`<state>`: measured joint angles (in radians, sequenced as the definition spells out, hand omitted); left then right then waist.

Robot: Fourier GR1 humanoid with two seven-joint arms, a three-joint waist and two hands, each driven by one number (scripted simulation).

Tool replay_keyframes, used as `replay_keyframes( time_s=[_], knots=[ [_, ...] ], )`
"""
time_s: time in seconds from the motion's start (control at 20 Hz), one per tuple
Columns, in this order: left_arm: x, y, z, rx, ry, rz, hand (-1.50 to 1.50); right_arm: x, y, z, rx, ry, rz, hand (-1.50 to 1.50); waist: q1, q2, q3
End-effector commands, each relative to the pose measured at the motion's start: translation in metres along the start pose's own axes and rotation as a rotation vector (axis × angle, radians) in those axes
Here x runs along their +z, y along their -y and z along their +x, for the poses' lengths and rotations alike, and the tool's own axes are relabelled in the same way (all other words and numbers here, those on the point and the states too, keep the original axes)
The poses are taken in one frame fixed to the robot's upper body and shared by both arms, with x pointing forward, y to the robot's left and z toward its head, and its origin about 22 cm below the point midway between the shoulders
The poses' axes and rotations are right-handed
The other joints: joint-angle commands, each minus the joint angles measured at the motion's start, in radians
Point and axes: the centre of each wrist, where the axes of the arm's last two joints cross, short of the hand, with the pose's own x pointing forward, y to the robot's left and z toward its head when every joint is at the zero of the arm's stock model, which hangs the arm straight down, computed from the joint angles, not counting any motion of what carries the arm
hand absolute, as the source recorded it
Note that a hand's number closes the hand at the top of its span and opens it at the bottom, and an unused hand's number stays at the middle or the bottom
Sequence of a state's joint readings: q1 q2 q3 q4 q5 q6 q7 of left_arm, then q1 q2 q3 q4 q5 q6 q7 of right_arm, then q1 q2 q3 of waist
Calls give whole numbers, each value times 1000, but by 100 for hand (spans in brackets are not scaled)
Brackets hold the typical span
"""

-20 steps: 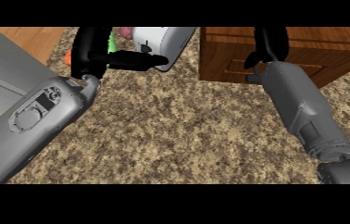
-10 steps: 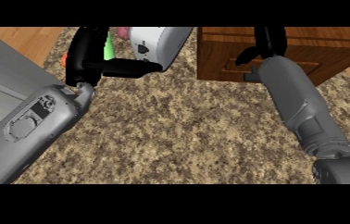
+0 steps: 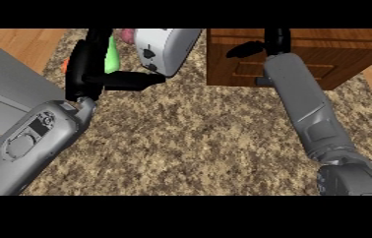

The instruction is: Pick up the can, place it into the drawer and close the drawer

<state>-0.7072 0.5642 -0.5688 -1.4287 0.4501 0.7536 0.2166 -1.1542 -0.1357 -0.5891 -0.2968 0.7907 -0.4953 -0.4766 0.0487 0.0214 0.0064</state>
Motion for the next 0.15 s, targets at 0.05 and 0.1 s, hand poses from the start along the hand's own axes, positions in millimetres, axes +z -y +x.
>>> replay_keyframes(
  time_s=[0.05,0.1],
  knots=[
    [-9,-18,2,11,-5,26,-150,-11,-12,29,-181,-33,-63,-150,-3,-6,-5],
    [-1,0,6,8,-5,18,-150,-17,-1,27,-173,-26,-71,-150,-6,-9,-5]
  ],
)
